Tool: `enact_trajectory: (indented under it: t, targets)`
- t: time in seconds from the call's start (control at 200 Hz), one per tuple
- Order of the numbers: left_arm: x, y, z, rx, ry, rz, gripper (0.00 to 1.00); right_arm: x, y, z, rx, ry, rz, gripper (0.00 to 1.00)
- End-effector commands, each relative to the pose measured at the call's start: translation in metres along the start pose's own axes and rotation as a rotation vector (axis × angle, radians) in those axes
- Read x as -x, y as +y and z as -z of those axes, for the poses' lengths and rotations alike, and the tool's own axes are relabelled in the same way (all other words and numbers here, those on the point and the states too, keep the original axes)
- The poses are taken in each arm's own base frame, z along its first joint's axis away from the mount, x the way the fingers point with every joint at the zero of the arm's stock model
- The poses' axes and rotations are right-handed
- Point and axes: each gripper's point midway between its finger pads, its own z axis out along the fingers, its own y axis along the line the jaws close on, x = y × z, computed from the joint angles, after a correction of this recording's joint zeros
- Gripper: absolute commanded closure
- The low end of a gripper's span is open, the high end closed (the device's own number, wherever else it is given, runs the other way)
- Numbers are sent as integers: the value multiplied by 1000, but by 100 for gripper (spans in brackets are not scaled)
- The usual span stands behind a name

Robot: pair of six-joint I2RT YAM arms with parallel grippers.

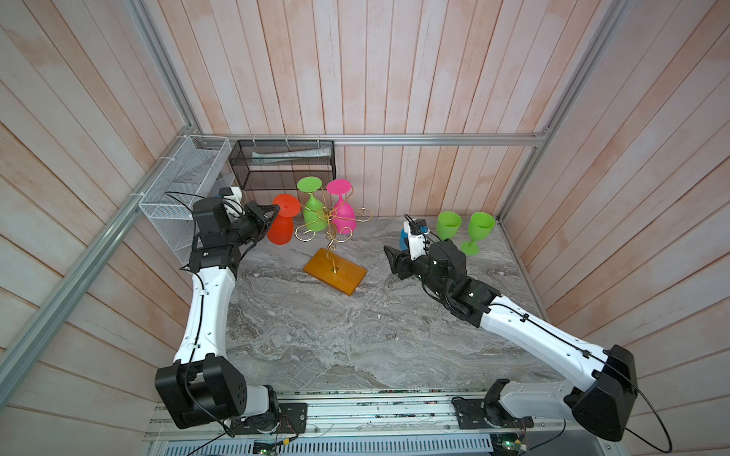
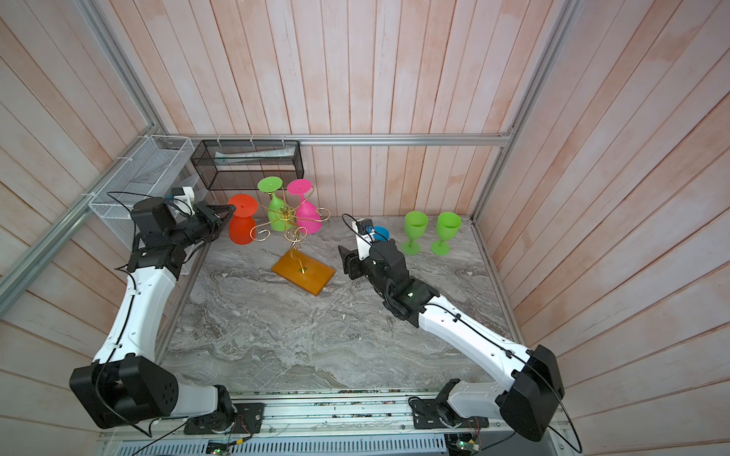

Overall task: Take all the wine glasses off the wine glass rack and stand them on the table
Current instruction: 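Close the left gripper on the red glass foot on the rack, then lift the red glass off the rack toward the robot with the left gripper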

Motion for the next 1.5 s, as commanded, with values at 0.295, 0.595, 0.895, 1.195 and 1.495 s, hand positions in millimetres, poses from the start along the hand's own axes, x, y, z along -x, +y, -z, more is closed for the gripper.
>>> enact_trajectory:
  t: [0.295,0.595,0.895,1.195,1.495]
  targets:
    - [22,-20,-5,-37,-52,-59,100,10,-1,-2,-25,-15,15,34]
    - [7,-25,-32,-73,12,-73,100,11,-3,-1,-33,-13,21,34]
    - [-9,-47,-28,-108,44,-99,100,10,-5,4,-43,-15,20,34]
    - [-30,-50,1,-87,49,-111,100,10,-7,7,-45,-17,14,33]
    - [-46,-31,9,-63,76,-83,100,12,-8,12,-48,-25,3,34]
